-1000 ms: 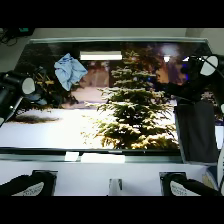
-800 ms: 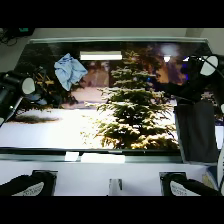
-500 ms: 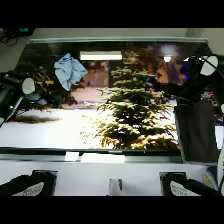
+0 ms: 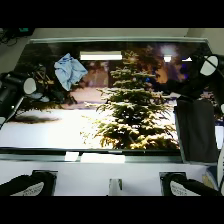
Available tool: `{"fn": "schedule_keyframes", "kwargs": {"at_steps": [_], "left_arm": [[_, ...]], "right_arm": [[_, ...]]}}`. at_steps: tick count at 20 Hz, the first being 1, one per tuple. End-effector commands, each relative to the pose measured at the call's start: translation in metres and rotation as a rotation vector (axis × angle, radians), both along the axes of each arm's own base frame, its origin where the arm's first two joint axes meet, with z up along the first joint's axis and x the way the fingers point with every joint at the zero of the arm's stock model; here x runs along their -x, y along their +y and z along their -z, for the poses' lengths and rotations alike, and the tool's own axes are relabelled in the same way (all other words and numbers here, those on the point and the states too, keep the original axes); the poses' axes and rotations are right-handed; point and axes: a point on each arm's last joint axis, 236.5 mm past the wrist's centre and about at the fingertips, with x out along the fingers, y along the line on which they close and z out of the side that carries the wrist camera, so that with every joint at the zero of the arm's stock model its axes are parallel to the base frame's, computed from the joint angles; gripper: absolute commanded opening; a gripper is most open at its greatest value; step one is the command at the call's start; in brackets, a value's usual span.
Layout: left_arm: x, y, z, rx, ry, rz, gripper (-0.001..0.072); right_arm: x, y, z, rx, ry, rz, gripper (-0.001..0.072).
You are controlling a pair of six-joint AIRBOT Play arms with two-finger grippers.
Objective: Fold the shirts.
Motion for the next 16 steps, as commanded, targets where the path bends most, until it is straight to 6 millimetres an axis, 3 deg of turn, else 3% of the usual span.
{"fn": "schedule_keyframes", "kwargs": {"at_steps": [1, 2, 4, 7, 8, 9, 12, 14, 16], "left_arm": [[-0.052, -0.029, -0.014, 0.143, -0.208, -0.028, 0.0605], [-0.073, -0.031, -0.017, 0.163, -0.273, -0.025, 0.0608], [-0.112, -0.014, -0.006, 0.16, -0.286, -0.075, 0.0608], [-0.163, 0.05, 0.04, 0.131, -0.124, -0.247, 0.0619], [-0.172, 0.066, 0.061, 0.17, -0.045, -0.31, 0.0688], [-0.178, 0.072, 0.079, 0.245, 0.021, -0.355, 0.072], [-0.203, 0.058, 0.118, 0.585, 0.08, -0.448, 0.072], [-0.227, 0.05, 0.12, 0.763, -0.012, -0.47, 0.072], [-0.24, 0.051, 0.122, 0.796, -0.076, -0.466, 0.072]], "right_arm": [[-0.016, 0.0, -0.006, -0.003, -0.072, 0.005, 0.0673], [-0.02, 0.0, -0.007, -0.003, -0.087, 0.006, 0.0673], [-0.024, 0.001, -0.009, -0.004, -0.109, 0.008, 0.0673], [-0.028, 0.007, -0.011, -0.034, -0.124, 0.006, 0.0673], [-0.028, 0.013, -0.011, -0.058, -0.12, 0.003, 0.0673], [-0.028, 0.018, -0.011, -0.083, -0.119, 0.002, 0.0673], [-0.03, 0.031, -0.012, -0.139, -0.126, -0.002, 0.0654], [-0.033, 0.036, -0.012, -0.163, -0.136, 0.0, 0.0653], [-0.034, 0.037, -0.011, -0.17, -0.135, 0.001, 0.0654]]}}
